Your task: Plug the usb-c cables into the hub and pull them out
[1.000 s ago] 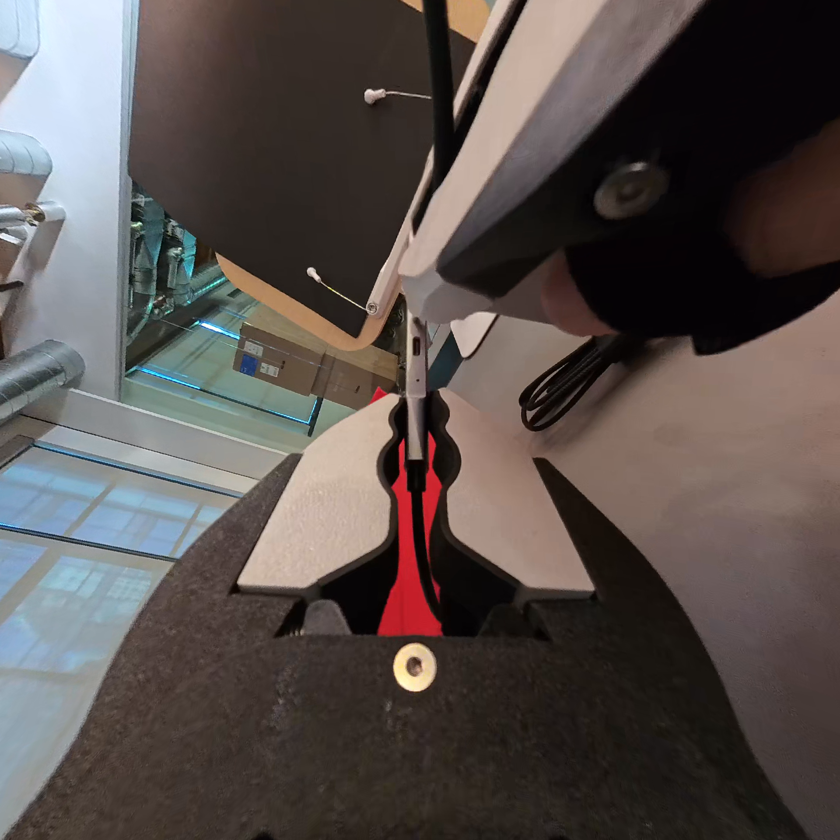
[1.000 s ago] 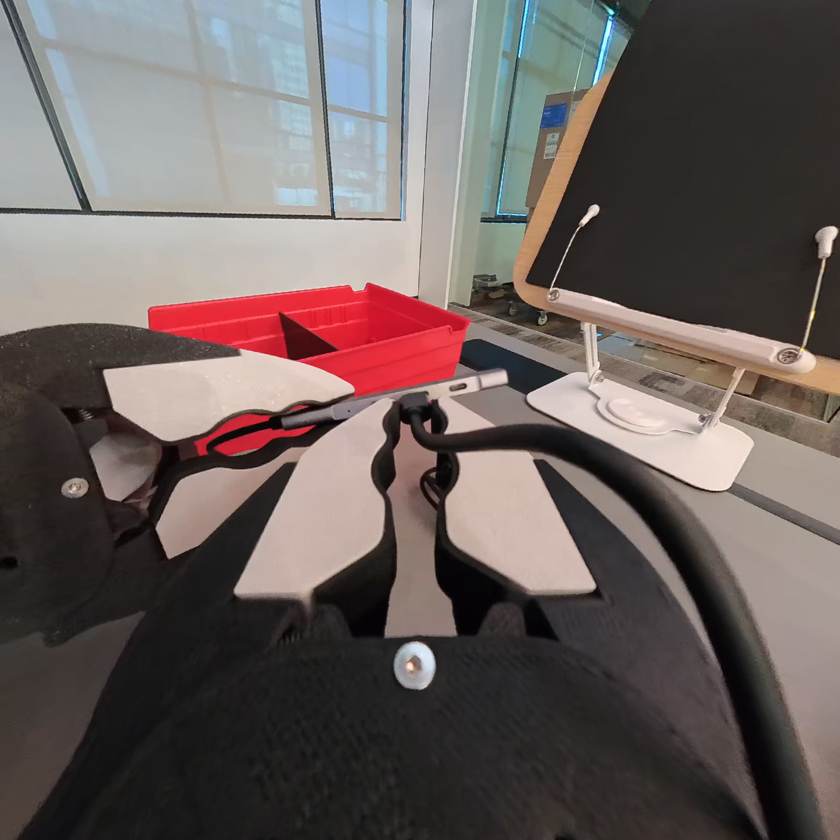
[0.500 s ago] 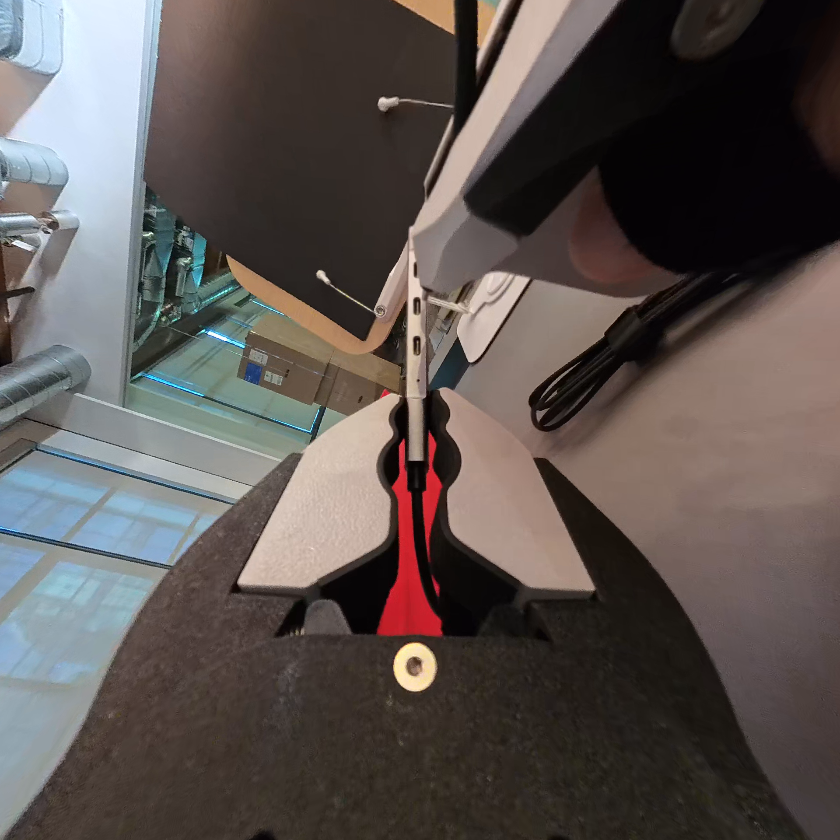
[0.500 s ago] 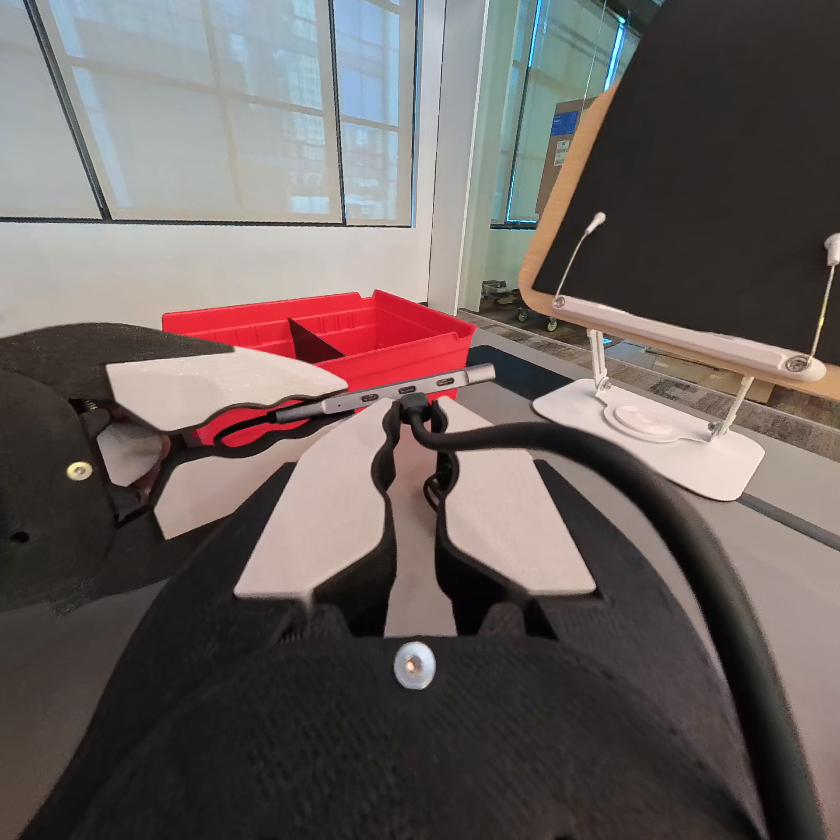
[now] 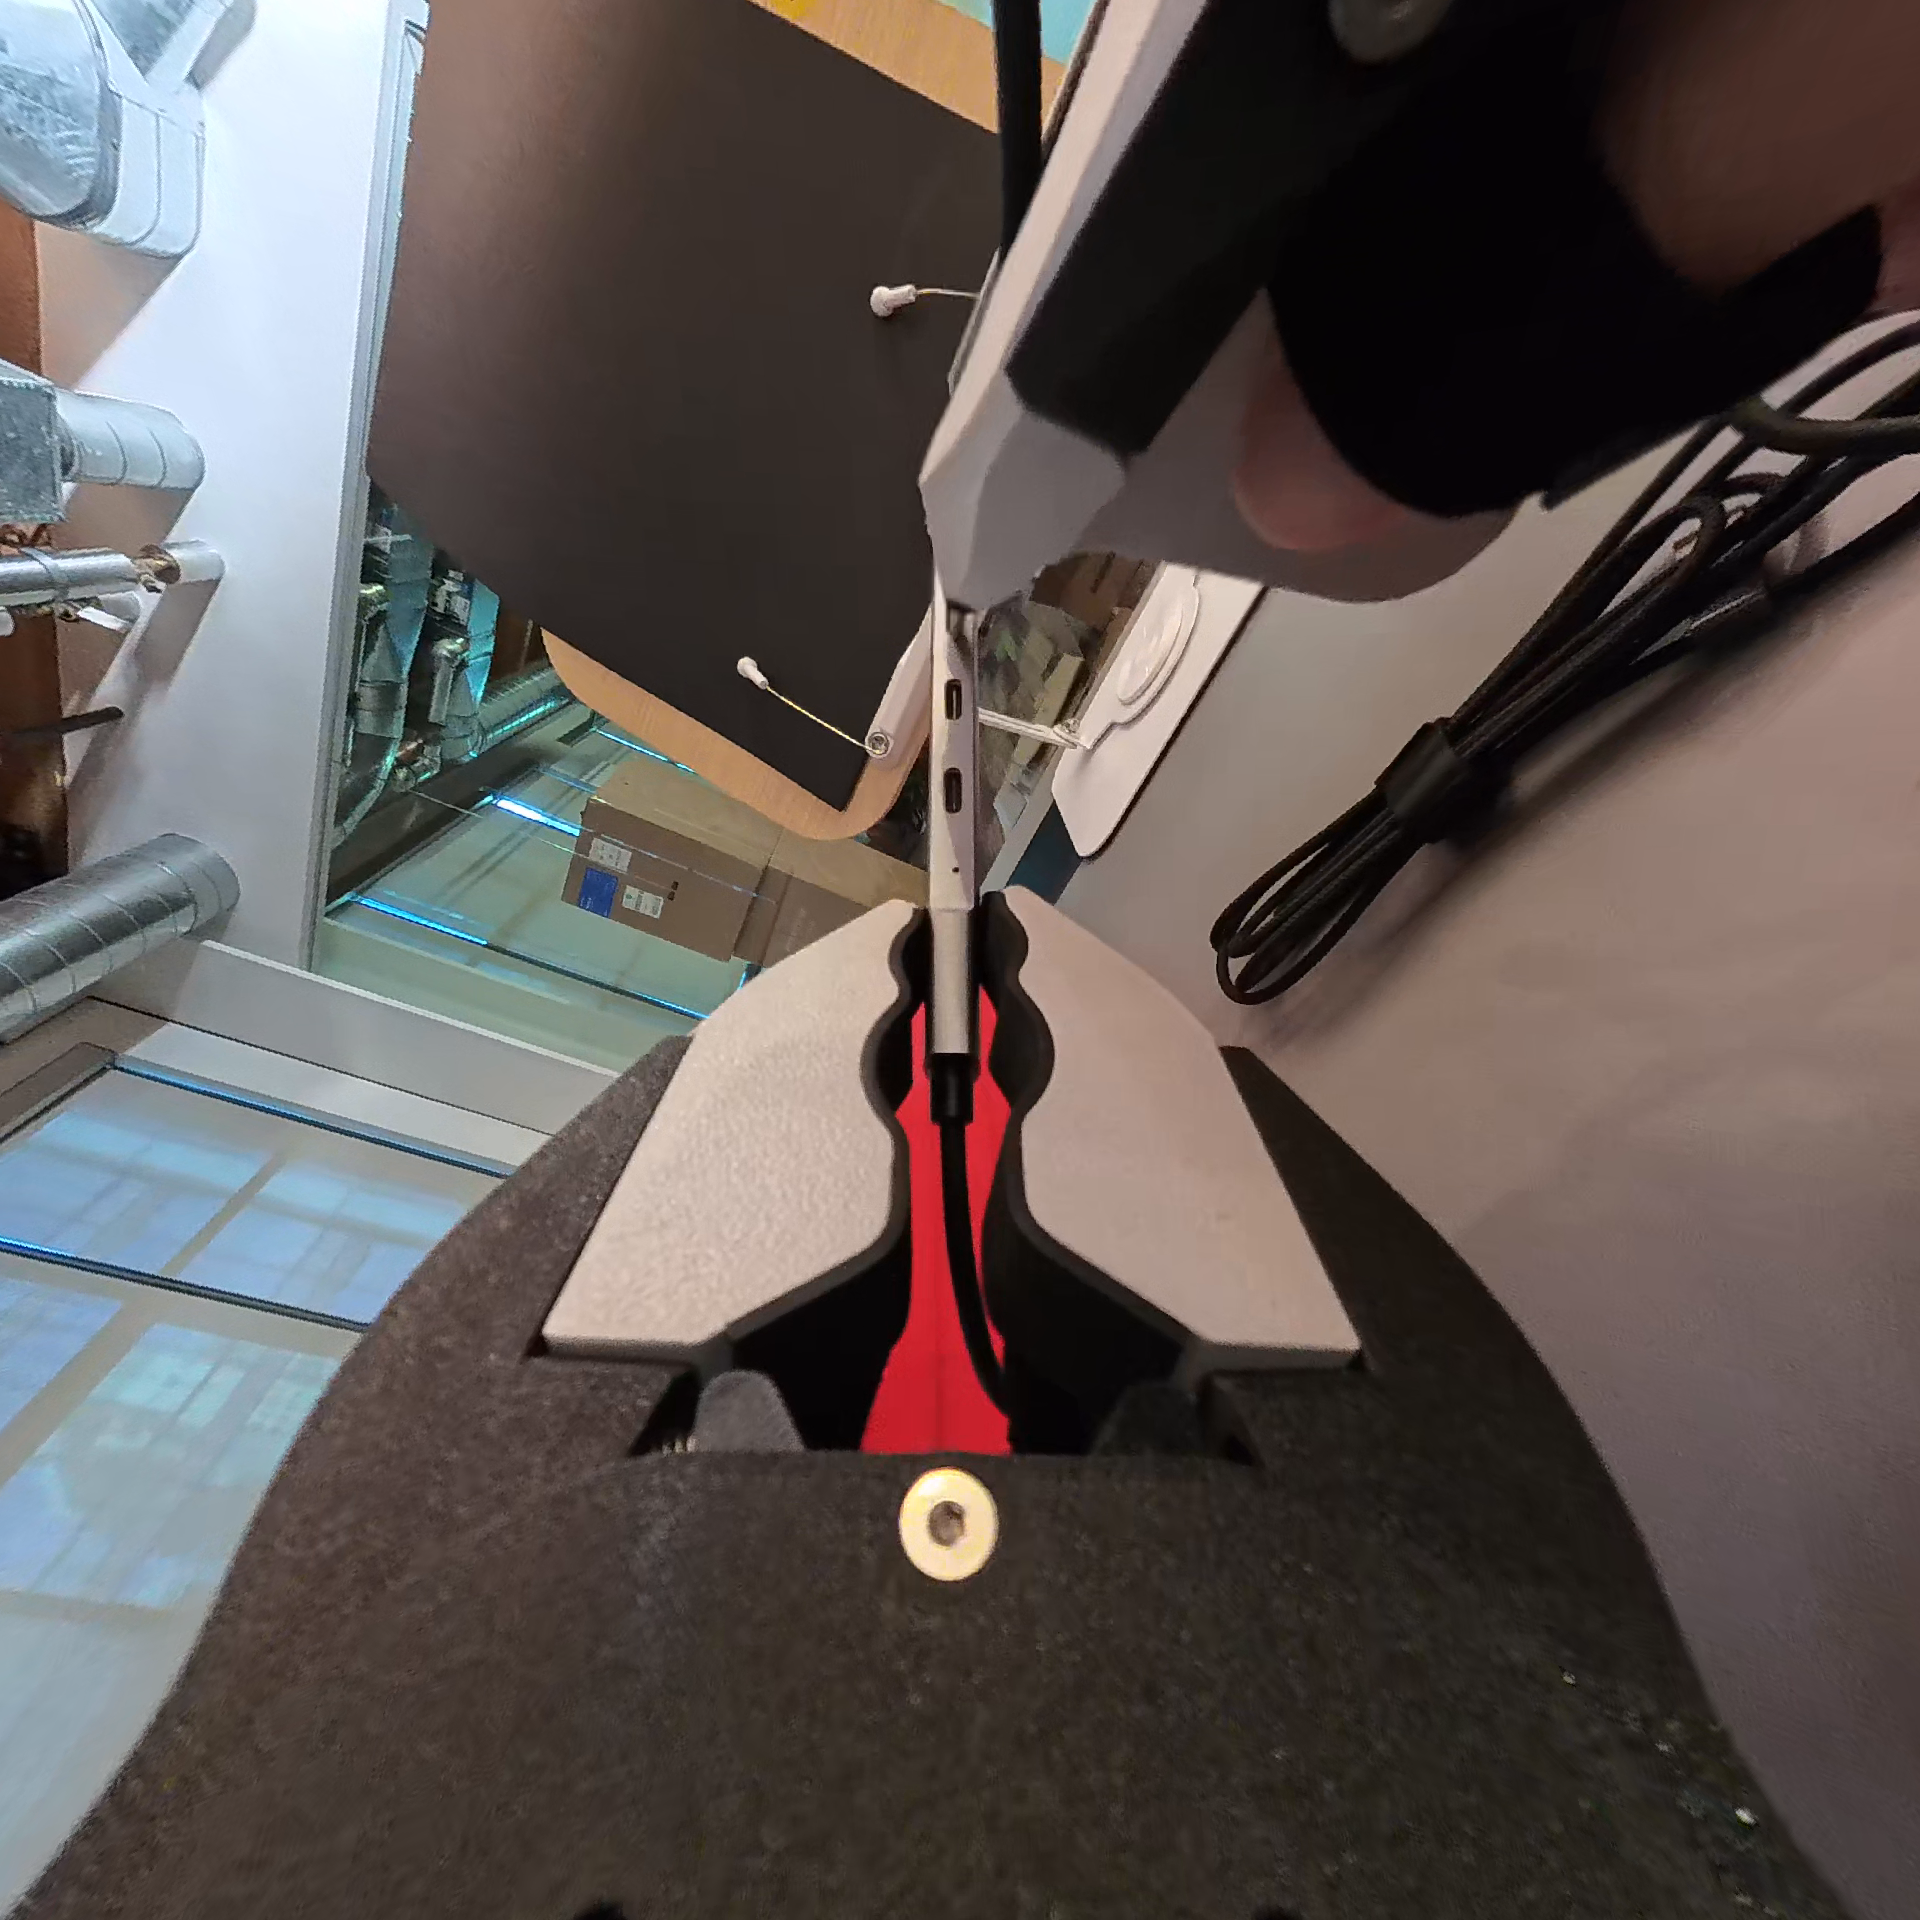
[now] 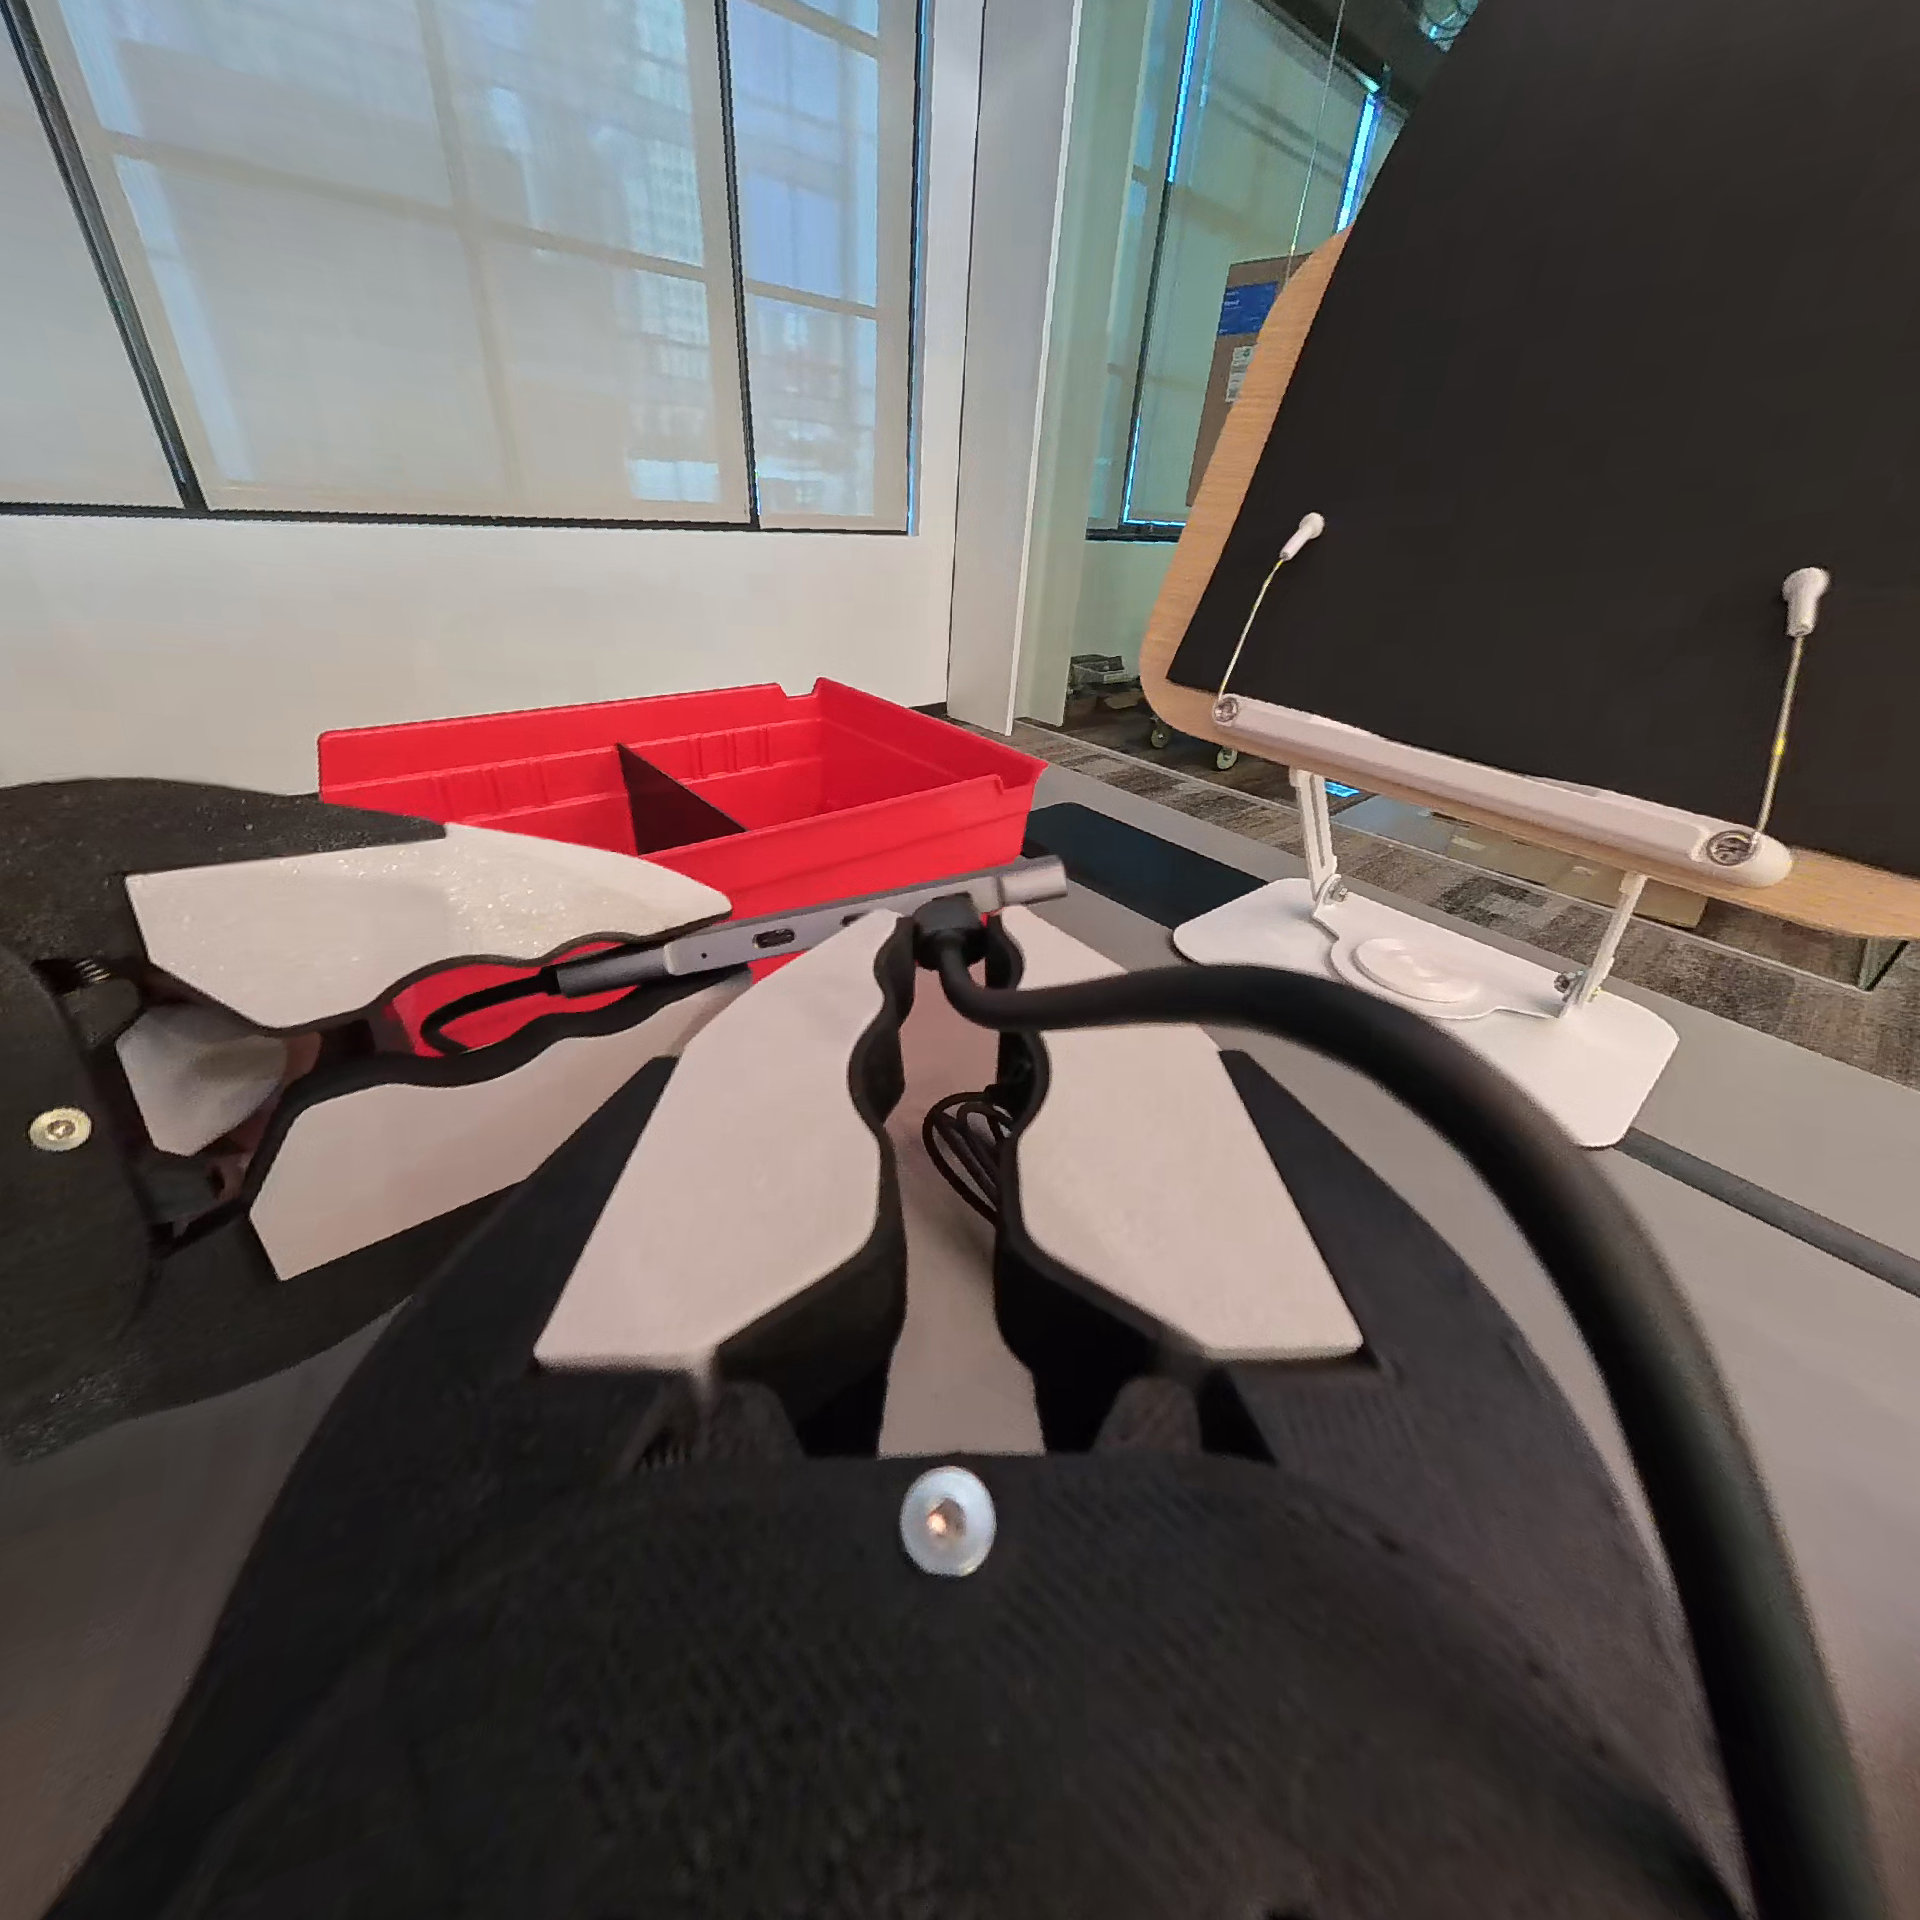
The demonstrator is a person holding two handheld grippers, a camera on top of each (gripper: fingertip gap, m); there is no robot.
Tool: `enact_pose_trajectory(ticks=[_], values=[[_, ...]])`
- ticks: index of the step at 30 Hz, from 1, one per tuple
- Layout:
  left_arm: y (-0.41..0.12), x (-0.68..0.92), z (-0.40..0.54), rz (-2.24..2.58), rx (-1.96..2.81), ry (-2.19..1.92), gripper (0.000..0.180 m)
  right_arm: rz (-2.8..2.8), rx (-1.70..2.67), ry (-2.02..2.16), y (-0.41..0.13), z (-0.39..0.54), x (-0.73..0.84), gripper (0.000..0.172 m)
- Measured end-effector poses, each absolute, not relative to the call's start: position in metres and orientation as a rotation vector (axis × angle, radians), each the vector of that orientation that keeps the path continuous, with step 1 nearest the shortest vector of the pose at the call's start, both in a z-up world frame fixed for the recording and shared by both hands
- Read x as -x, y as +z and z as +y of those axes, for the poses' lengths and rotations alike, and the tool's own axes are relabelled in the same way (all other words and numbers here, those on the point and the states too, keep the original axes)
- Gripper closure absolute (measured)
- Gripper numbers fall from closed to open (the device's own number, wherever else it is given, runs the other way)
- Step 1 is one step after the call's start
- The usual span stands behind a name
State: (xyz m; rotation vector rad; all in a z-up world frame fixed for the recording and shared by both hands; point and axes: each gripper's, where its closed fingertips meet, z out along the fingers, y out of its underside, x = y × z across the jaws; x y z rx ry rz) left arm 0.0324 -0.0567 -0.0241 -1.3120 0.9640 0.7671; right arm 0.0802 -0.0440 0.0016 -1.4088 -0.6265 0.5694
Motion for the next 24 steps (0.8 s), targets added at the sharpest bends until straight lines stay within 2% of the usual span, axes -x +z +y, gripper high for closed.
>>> enact_pose_trajectory(ticks=[24], values=[[-0.025,-0.031,-0.056,0.972,1.298,0.766,0.172,-0.689,1.398,0.577,-0.001,-0.053,-0.069,0.159]])
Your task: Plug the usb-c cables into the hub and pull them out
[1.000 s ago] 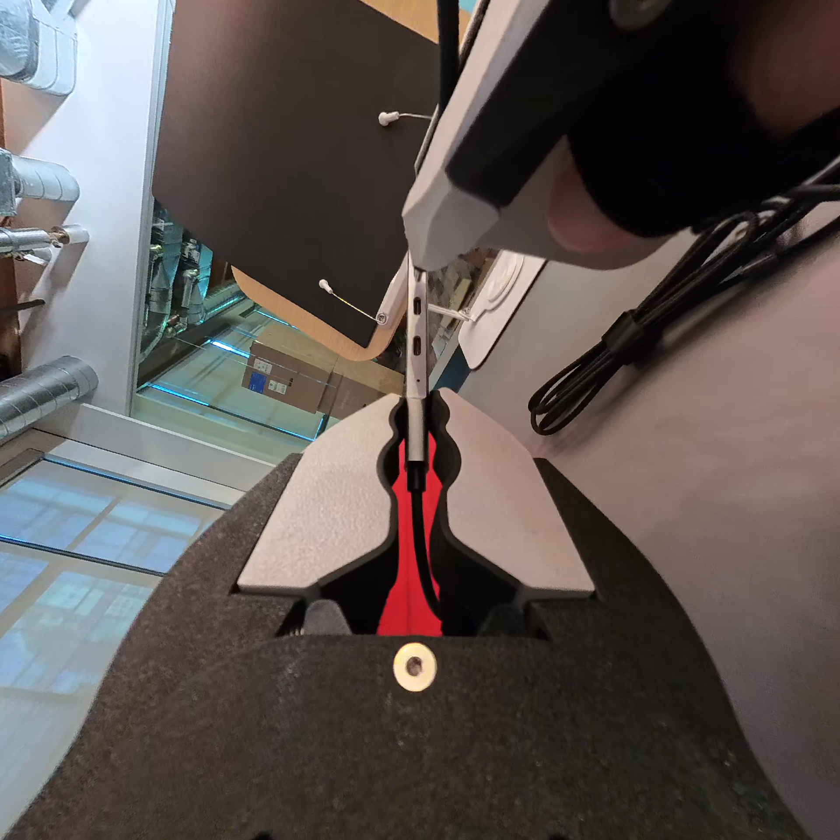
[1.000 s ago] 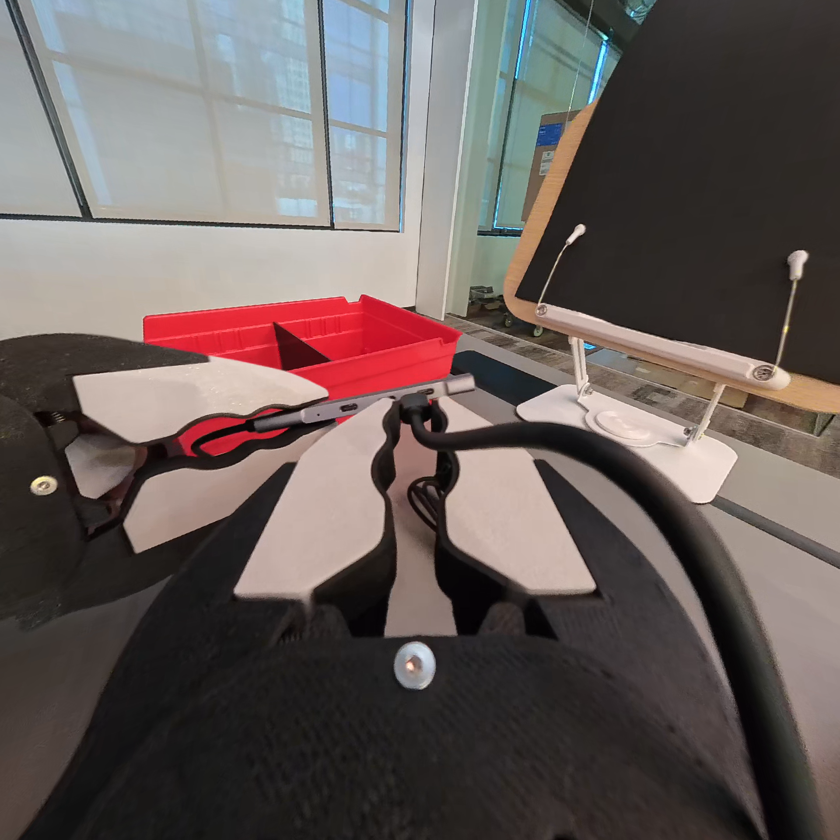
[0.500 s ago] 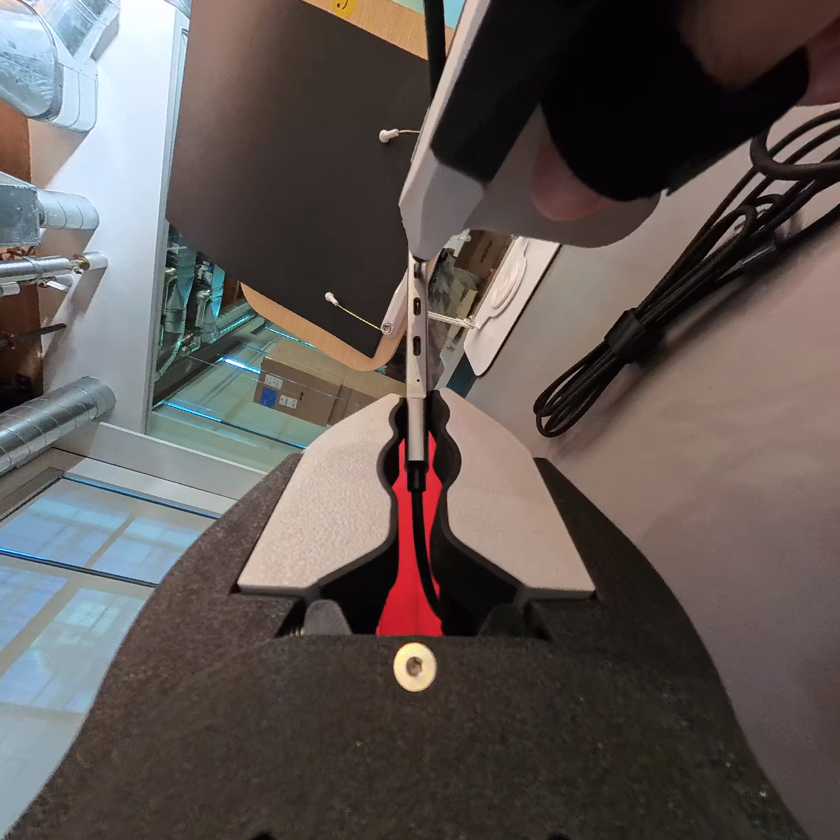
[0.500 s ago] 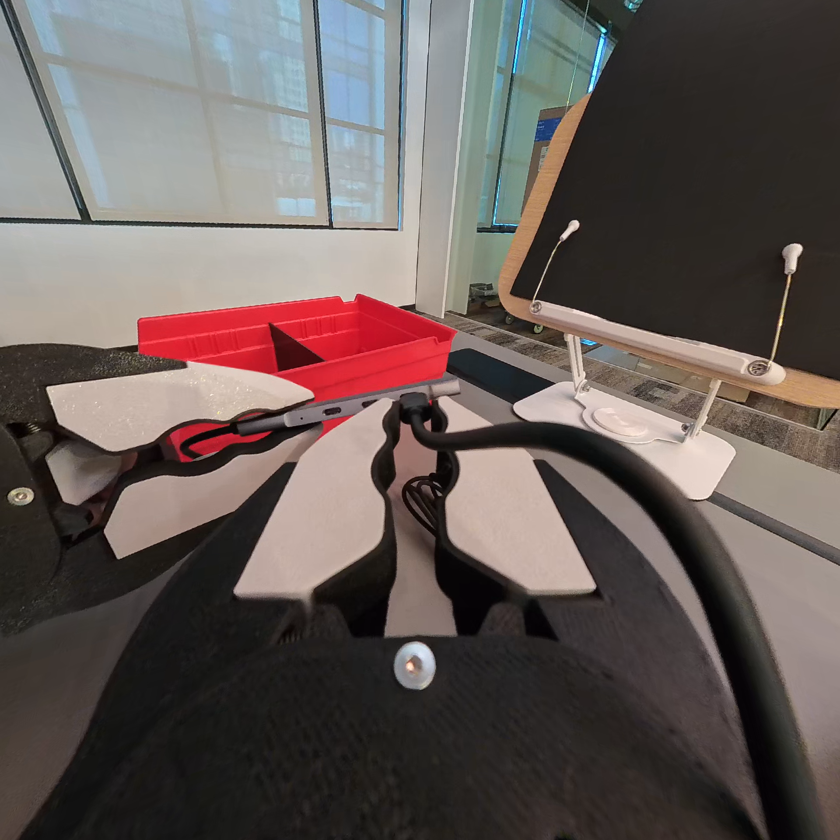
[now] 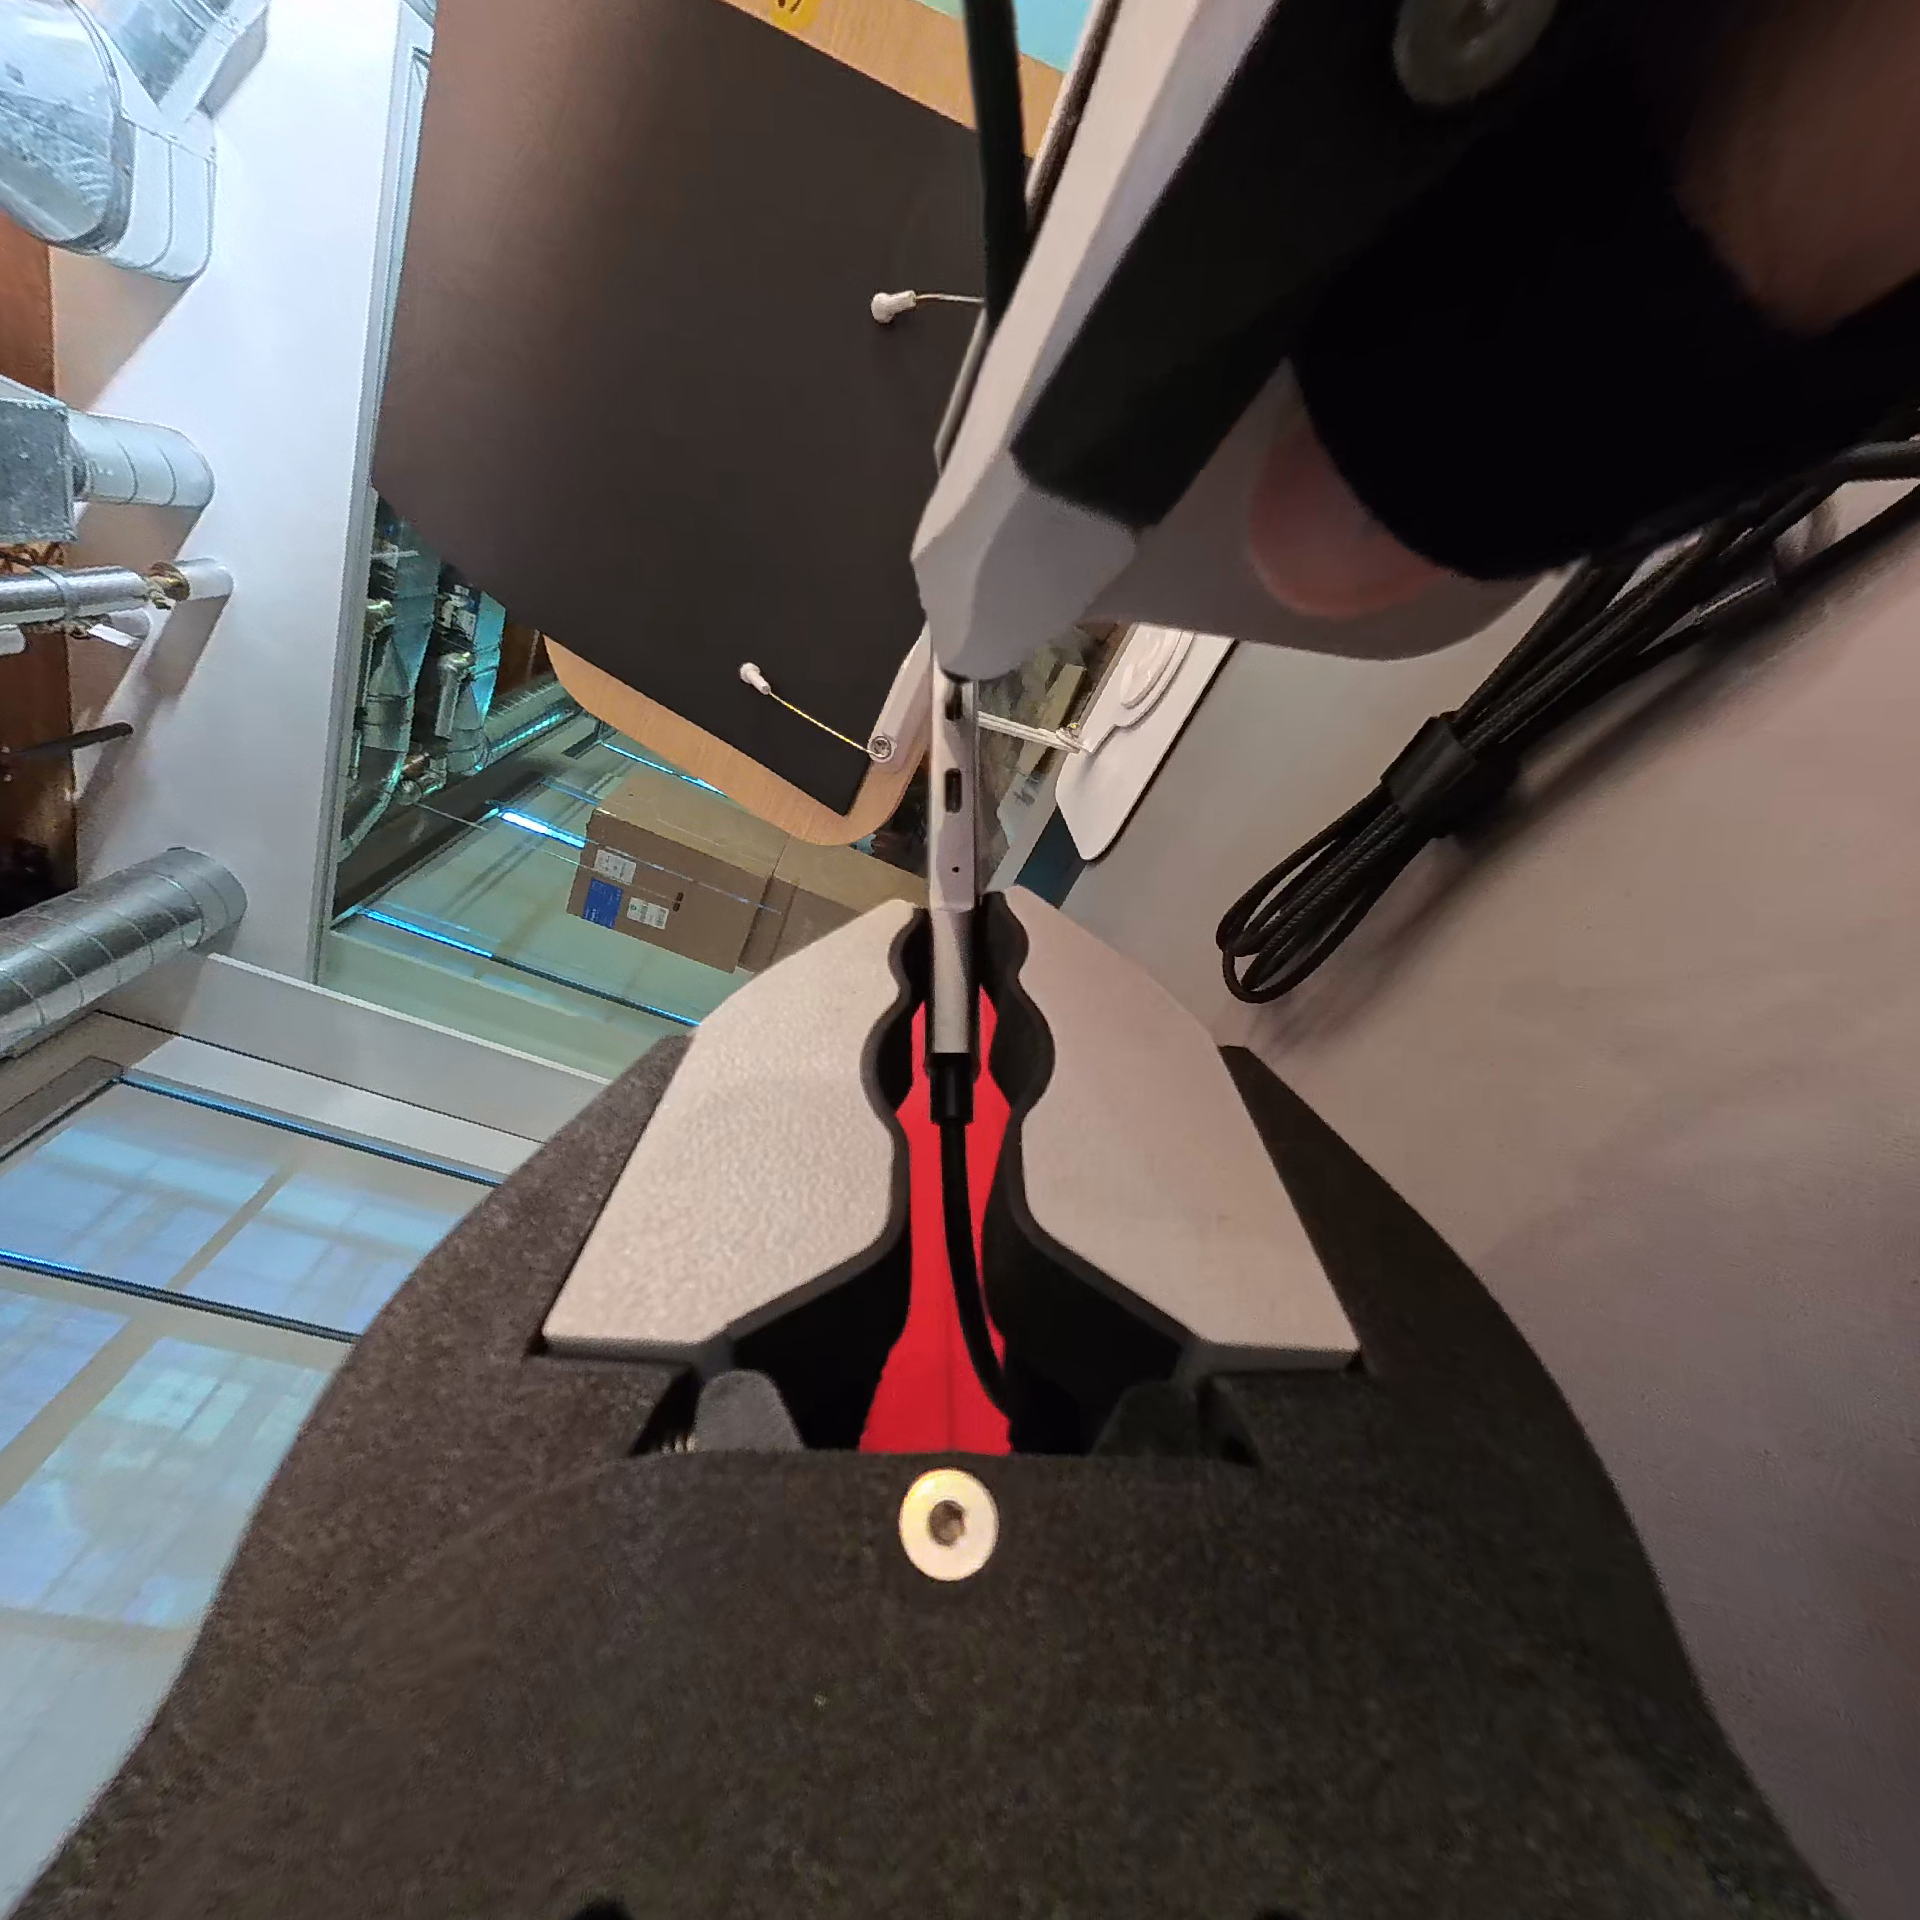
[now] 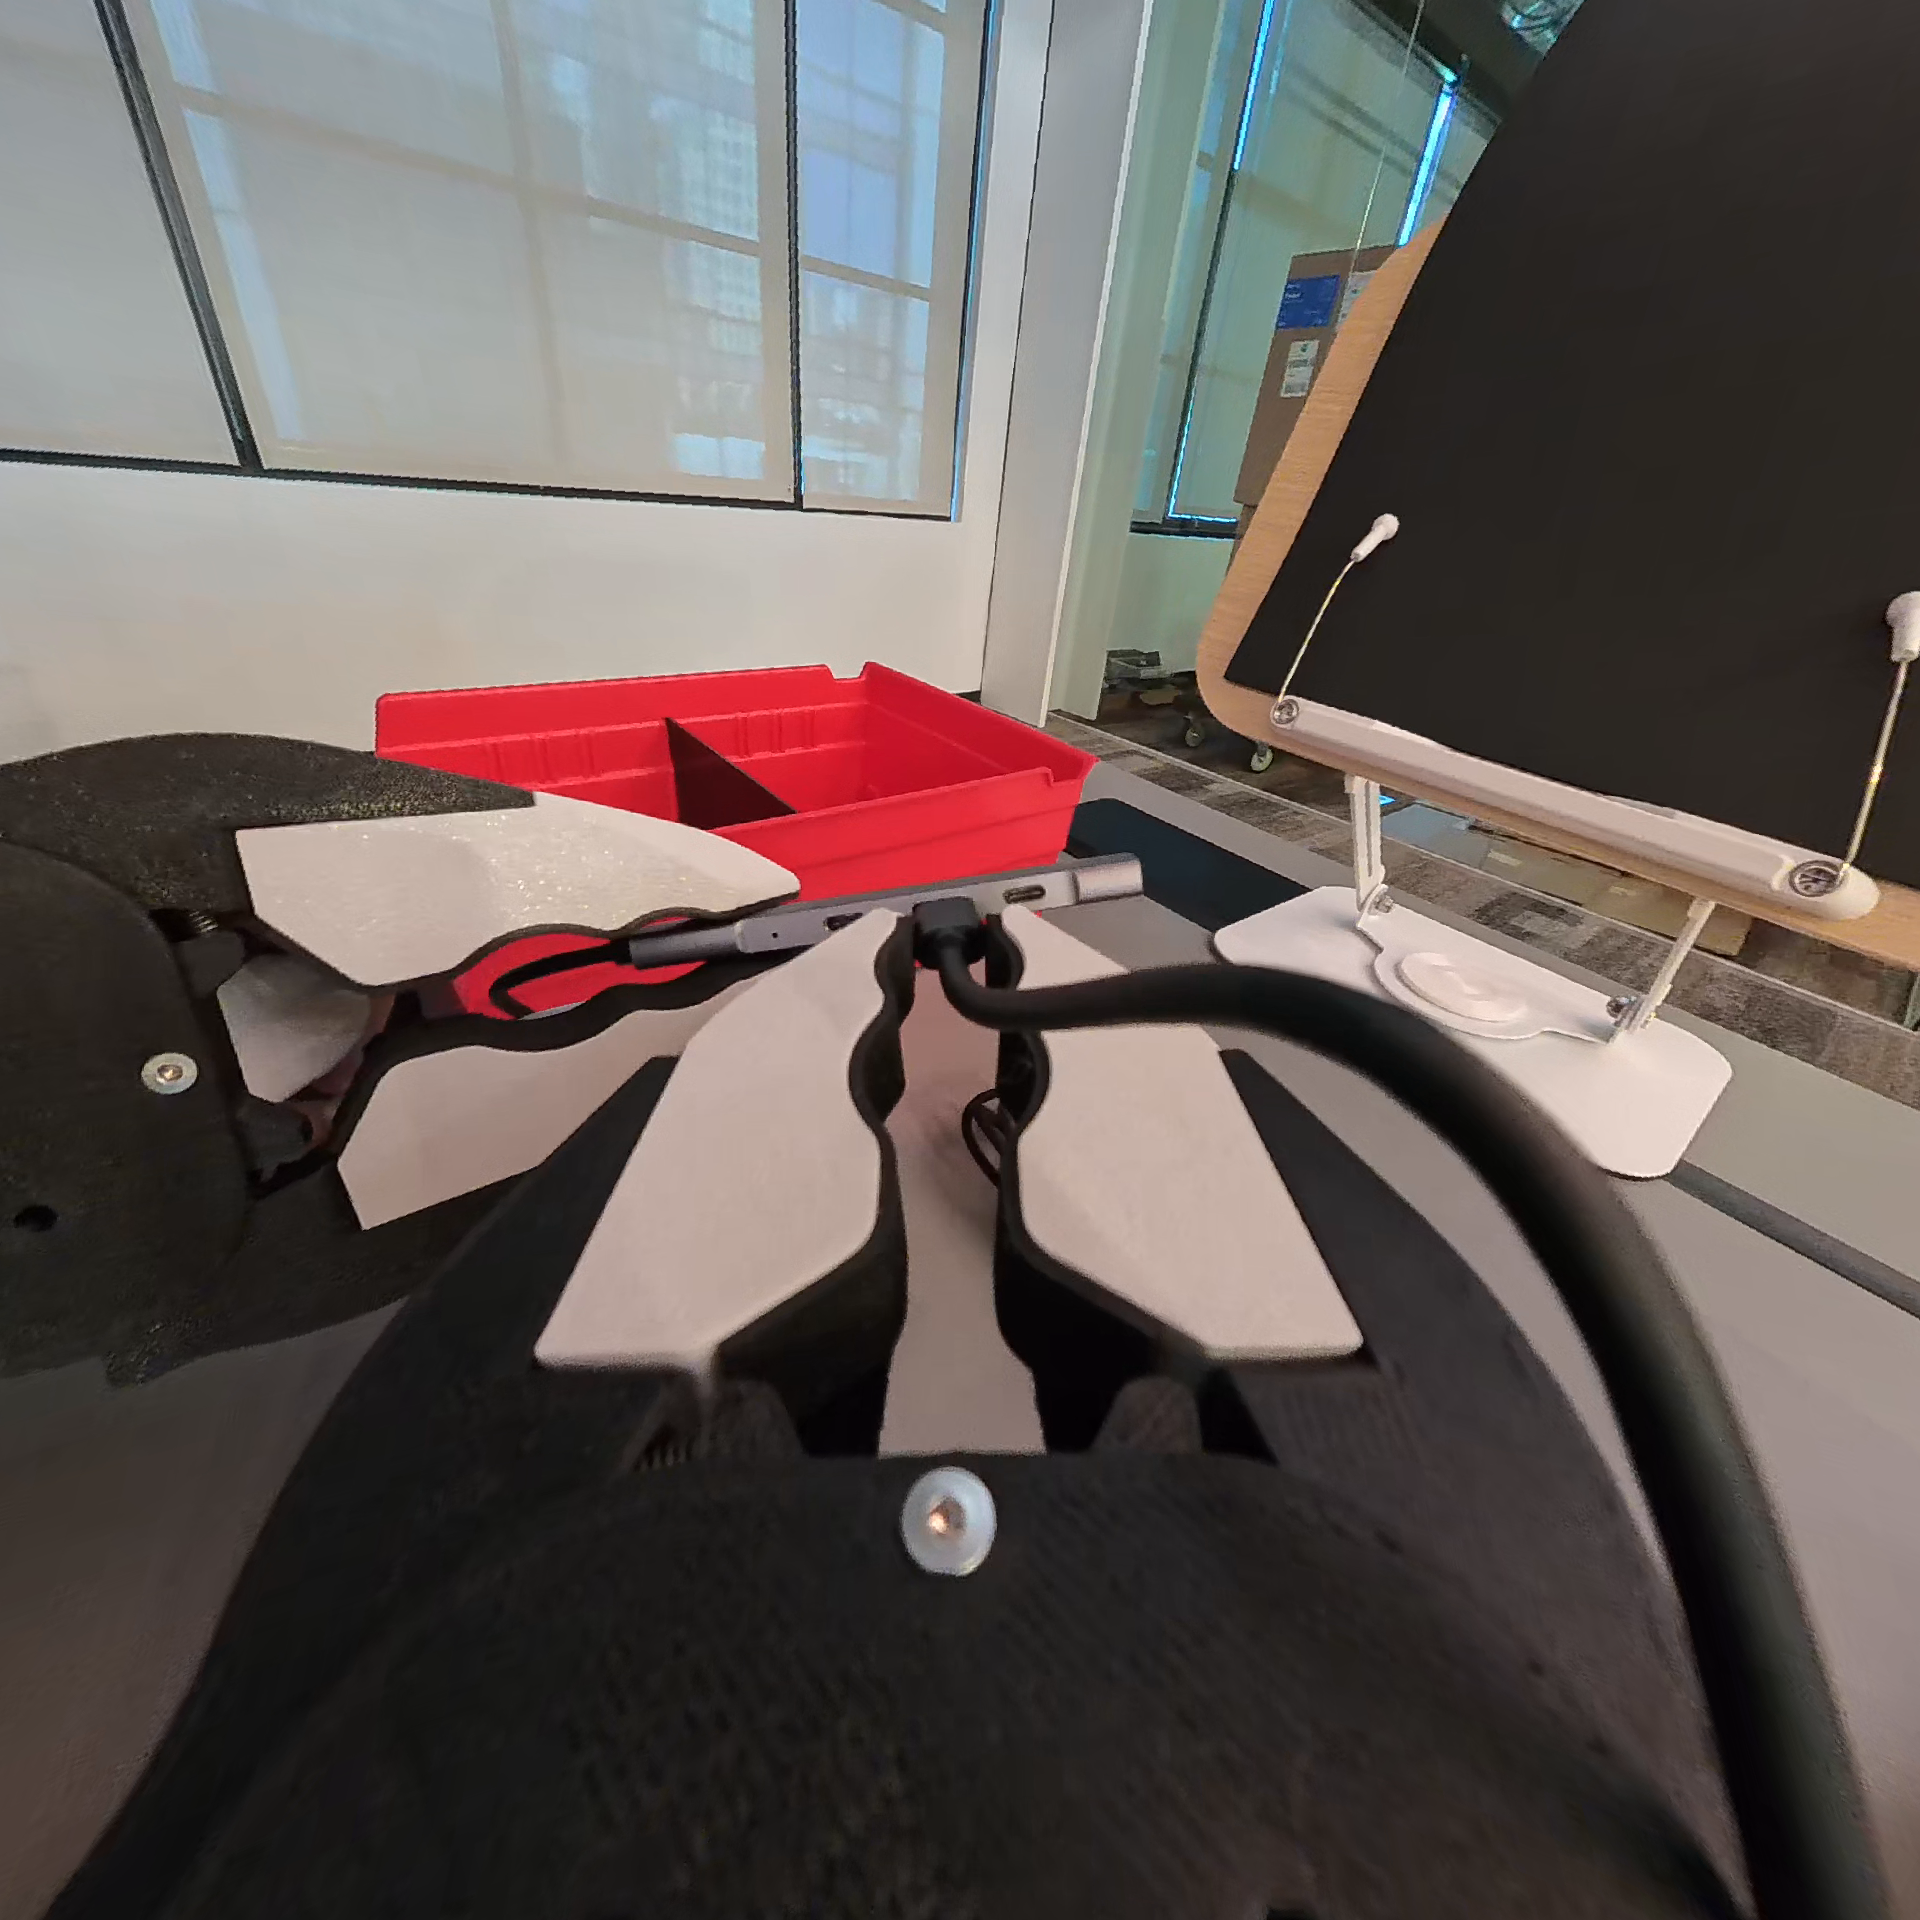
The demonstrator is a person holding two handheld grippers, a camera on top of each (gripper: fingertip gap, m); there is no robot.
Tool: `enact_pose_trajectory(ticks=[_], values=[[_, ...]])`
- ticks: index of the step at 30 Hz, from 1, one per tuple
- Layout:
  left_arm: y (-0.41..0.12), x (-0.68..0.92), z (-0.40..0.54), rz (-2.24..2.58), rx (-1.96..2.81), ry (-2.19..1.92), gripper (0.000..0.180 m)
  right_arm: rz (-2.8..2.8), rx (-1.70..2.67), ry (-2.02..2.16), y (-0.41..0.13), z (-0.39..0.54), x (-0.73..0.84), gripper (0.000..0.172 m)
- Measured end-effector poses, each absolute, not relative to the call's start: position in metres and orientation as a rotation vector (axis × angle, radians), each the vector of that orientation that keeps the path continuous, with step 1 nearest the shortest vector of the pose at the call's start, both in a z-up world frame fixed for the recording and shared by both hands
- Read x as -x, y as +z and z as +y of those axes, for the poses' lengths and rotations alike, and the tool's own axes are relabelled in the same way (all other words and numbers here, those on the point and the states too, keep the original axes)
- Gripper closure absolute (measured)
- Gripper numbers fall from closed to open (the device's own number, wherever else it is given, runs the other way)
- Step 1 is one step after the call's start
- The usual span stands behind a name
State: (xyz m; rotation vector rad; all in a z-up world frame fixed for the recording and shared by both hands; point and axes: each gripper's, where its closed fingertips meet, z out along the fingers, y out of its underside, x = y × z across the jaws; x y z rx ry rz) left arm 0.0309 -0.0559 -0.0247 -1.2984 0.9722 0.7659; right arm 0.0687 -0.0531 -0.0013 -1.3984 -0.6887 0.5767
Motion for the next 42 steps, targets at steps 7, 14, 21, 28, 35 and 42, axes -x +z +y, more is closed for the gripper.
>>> enact_pose_trajectory(ticks=[7,14,21,28,35,42], values=[[-0.024,-0.031,-0.056,0.972,1.285,0.778,0.172,-0.679,1.416,0.609,-0.002,-0.054,-0.067,0.159],[-0.023,-0.034,-0.058,0.995,1.252,0.788,0.172,-0.675,1.423,0.616,-0.003,-0.053,-0.068,0.159],[-0.020,-0.037,-0.063,1.078,1.139,0.811,0.171,-0.692,1.395,0.686,-0.004,-0.053,-0.065,0.159],[-0.002,-0.041,-0.072,1.128,1.016,0.830,0.171,-0.669,1.251,0.791,0.013,-0.061,-0.069,0.159],[0.036,-0.064,-0.088,1.063,0.918,0.814,0.165,-0.607,1.000,0.692,0.056,-0.082,-0.089,0.159],[0.059,-0.080,-0.099,1.008,0.940,0.692,0.144,-0.590,0.870,0.635,0.085,-0.098,-0.103,0.159]])
